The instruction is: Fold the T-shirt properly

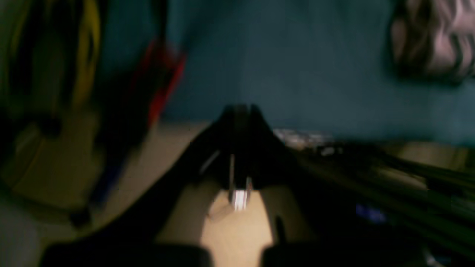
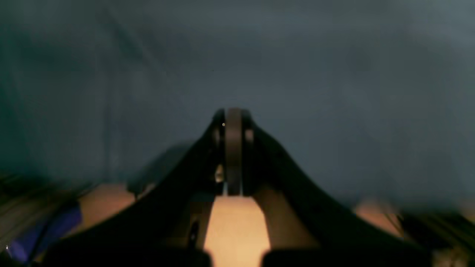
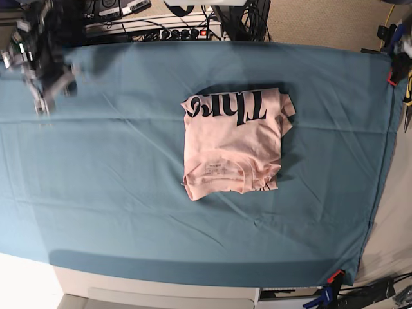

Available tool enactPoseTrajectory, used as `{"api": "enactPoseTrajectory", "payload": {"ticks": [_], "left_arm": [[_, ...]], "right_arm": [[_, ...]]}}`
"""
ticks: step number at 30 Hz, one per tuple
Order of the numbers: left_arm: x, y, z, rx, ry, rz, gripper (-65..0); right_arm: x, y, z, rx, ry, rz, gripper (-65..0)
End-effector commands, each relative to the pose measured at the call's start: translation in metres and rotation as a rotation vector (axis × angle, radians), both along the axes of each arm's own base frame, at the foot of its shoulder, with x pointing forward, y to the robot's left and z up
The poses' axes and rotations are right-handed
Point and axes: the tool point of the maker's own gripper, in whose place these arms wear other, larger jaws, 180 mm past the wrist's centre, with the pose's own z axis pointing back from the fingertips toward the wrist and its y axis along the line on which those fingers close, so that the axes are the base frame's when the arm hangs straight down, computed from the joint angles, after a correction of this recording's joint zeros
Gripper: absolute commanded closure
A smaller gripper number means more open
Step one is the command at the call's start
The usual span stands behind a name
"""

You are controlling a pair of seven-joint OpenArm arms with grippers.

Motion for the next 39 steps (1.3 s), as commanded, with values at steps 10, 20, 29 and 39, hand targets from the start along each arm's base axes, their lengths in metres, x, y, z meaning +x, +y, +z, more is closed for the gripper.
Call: {"api": "enactPoseTrajectory", "payload": {"ticks": [10,20,29,39], "left_arm": [[-0.108,-0.047,-0.009,-0.178,0.182,-0.017,0.0],[-0.175,-0.175,-0.058,-0.554,0.452,-0.264,0.0],[-0.204,-0.226,-0.135,-0.492,0.620,-0.454,0.0],[-0.121,-0.214,-0.228,-0.163,0.430,-0.560,0.0]], "right_arm": [[-0.139,-0.031,0.017,-0.076,0.282,-0.072,0.0],[-0.184,-0.016,-0.010,0.028,0.349,-0.139,0.0],[-0.259,0.026,-0.130,0.339,0.614,-0.290,0.0],[-0.202,0.091,-0.254,0.472,0.593,-0.329,0.0]]}}
